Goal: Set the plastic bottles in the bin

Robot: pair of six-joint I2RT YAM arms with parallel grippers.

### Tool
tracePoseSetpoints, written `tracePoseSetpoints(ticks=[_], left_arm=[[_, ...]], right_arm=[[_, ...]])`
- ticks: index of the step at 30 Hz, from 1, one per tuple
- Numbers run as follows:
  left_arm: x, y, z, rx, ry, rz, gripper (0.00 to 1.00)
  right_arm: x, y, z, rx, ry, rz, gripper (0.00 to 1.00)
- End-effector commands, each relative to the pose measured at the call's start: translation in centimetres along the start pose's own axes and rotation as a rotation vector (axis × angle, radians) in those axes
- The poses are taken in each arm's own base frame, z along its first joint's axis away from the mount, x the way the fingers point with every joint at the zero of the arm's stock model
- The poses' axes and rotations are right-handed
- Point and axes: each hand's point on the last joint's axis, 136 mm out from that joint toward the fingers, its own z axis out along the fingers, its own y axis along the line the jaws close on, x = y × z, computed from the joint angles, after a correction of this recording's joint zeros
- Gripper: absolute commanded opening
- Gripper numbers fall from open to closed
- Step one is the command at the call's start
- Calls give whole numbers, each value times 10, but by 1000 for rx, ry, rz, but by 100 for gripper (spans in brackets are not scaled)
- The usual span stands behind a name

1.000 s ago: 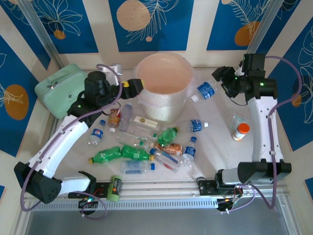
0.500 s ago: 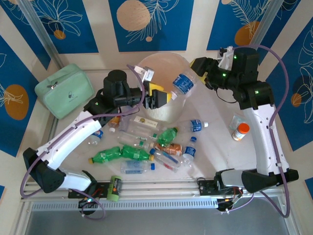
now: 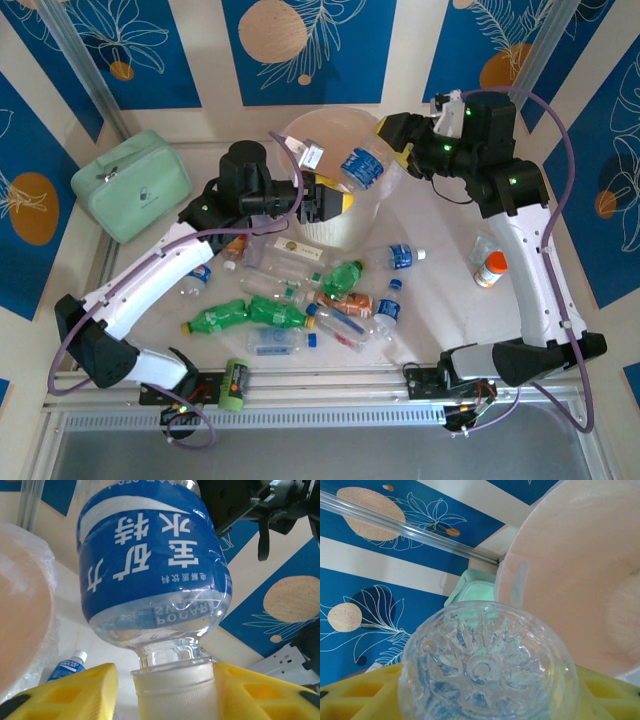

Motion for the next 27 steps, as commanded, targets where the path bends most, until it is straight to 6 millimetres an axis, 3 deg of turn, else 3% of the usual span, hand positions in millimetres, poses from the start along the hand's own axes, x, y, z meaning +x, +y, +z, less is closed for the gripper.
tracePoseSetpoints(ticks=[1,5,7,10,17,22,27], left_arm=[[-15,-13,-1,28,-26,53,42],[-17,-5,-5,-39,-41,72,33],[-19,1,-8,-83,-52,79,28],[-22,14,-12,-170,-62,90,29],[-45,50,-32,-438,-109,113,30],[-60,87,-38,-646,-83,81,27],[-58,128,-35,-775,-7,40,25]], right_arm=[[0,17,-4,-46,4,-16,63],[0,15,-7,-32,-7,-16,67],[-2,14,-9,-24,-17,-18,75],[-7,8,-18,15,-55,-22,84],[-15,-13,-46,170,-173,-70,88],[-10,-31,-49,228,-163,-52,88],[-4,-48,-50,260,-154,-15,88]])
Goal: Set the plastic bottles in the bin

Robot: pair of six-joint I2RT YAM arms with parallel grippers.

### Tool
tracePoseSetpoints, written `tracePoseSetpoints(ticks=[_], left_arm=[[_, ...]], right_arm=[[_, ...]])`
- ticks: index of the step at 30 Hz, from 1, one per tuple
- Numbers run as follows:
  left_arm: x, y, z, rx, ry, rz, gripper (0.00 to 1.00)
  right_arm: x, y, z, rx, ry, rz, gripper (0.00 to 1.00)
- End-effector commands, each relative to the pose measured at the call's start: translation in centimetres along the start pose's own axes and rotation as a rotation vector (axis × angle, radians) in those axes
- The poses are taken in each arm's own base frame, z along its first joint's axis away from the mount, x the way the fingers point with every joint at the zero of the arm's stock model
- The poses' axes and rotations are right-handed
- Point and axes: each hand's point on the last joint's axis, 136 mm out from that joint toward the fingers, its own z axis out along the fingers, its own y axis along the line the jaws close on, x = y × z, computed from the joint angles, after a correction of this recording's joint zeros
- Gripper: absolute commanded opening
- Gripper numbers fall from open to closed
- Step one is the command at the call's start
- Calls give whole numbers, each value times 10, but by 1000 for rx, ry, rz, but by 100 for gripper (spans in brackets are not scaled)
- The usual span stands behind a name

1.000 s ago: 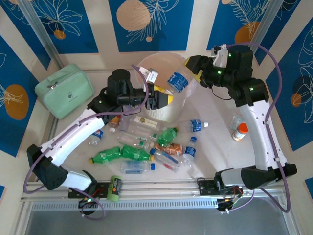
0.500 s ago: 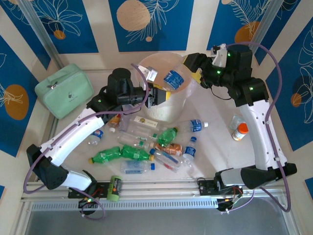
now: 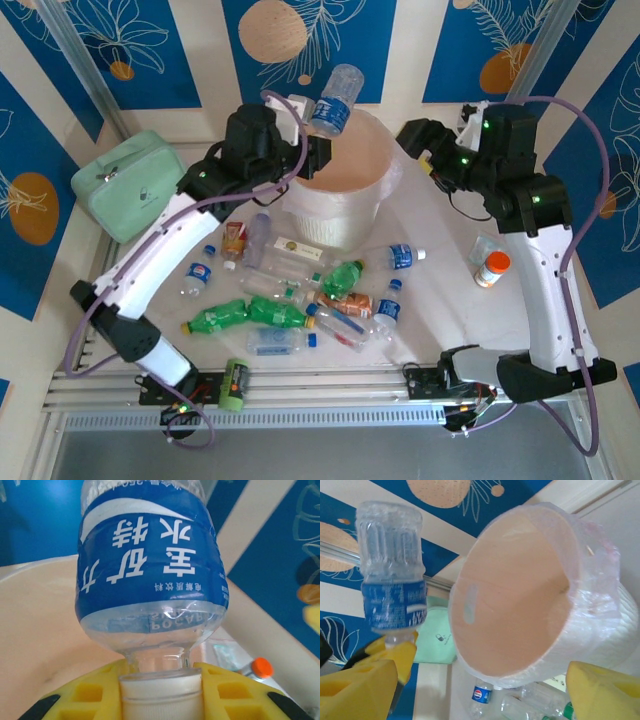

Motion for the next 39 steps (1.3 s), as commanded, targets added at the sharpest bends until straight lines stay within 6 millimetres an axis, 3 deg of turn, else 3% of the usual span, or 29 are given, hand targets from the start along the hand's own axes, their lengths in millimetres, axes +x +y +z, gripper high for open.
tracePoseSetpoints(ticks=[1,13,20,22,24,25,29,35,39], left_arm=[[20,40,17,-159,109,10,25],[48,70,48,-229,257,-21,25],[60,68,49,-205,301,-37,25],[62,65,48,-192,311,-45,33],[63,64,46,-189,311,-55,49],[62,65,45,-199,305,-58,58],[51,66,36,-218,265,-51,73],[26,66,10,-257,189,-43,78],[7,81,-29,-341,103,-65,80]], right_arm=[[6,-19,-3,54,8,14,88],[39,-85,2,195,70,109,87],[41,-105,-3,239,63,152,87],[39,-106,-2,239,60,161,87],[38,-105,-2,235,57,162,87],[37,-105,-1,234,59,164,87],[36,-104,-2,231,57,161,87],[34,-102,-5,231,54,148,87],[34,-100,-7,226,49,136,87]])
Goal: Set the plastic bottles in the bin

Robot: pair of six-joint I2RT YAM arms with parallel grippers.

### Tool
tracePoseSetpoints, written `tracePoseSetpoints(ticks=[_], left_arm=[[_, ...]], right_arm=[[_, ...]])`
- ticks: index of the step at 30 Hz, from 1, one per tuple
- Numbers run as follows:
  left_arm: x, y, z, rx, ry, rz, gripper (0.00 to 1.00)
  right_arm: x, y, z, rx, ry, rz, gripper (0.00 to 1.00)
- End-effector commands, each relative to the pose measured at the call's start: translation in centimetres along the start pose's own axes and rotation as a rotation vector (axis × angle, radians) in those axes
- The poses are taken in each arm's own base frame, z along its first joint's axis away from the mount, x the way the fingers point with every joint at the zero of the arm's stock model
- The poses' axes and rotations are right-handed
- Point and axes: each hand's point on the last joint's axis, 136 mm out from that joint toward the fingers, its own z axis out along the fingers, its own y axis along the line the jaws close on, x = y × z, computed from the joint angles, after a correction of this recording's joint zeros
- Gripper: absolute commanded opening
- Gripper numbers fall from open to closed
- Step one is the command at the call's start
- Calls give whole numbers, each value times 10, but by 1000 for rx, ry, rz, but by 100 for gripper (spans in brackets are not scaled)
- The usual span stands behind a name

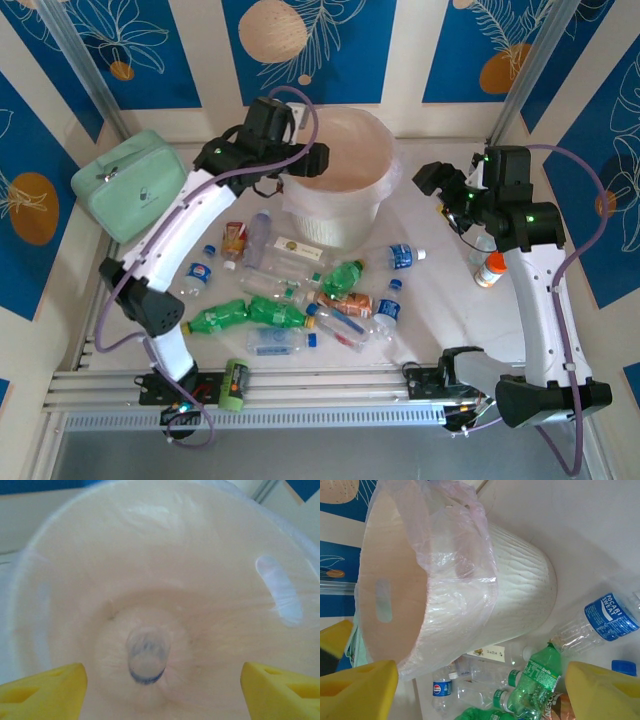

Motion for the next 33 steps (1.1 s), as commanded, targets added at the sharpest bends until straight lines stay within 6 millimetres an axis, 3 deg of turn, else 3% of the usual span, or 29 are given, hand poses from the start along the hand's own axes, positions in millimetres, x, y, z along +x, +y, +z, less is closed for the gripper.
tracePoseSetpoints(ticks=[1,6,11,13,16,21,25,33], left_arm=[[-23,33,-56,-97,-129,-67,80],[5,87,-89,-180,-144,-227,75],[62,142,-82,-235,-56,-380,67],[82,156,-66,-227,-10,-424,62],[100,158,-36,-159,21,-453,60],[123,165,20,-116,104,-467,57],[136,171,60,-103,174,-450,60],[160,192,105,-159,297,-375,68]], right_arm=[[1,5,-9,-17,-7,-24,87],[6,6,-9,-26,0,-45,87],[14,6,-5,-26,19,-70,87],[18,5,-3,-20,29,-84,87],[26,3,2,-14,51,-95,87],[49,-6,13,14,98,-109,87],[66,-11,19,19,121,-115,87],[80,-2,23,-4,121,-145,87]])
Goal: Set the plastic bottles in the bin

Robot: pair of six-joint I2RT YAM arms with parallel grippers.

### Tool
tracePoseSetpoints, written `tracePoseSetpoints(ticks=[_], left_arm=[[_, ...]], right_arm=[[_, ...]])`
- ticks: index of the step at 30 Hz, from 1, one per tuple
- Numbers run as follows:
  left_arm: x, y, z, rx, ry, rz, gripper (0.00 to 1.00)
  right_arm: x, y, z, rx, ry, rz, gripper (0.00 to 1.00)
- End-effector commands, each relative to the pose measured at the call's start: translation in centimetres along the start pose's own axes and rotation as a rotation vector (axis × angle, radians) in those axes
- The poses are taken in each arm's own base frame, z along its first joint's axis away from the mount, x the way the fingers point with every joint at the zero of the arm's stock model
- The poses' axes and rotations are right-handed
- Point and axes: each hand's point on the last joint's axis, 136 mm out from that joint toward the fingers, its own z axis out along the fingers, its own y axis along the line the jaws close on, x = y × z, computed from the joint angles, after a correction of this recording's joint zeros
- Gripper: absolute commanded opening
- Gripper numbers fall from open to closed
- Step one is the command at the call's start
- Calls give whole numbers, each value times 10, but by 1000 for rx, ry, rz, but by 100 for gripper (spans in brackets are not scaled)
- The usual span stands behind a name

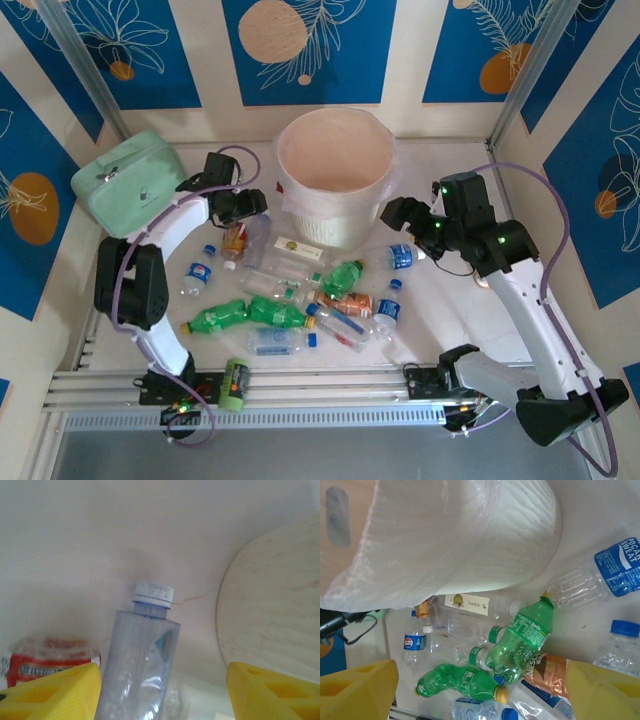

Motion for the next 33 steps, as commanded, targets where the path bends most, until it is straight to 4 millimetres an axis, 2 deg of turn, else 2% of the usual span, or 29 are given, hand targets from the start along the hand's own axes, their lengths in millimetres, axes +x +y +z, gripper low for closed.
tracePoseSetpoints(ticks=[1,9,17,25,33], left_arm=[[-15,-5,4,5,-13,74,69],[-8,-11,26,37,40,88,69],[2,-10,38,46,76,74,66],[11,4,53,-7,118,81,63],[28,25,67,-96,170,121,63]], right_arm=[[-4,7,0,-18,-37,0,87],[-1,16,10,-26,-23,-9,87],[-5,20,12,-14,-31,-33,87],[-8,26,17,-22,-24,-38,87],[-8,23,17,-4,-22,-40,87]])
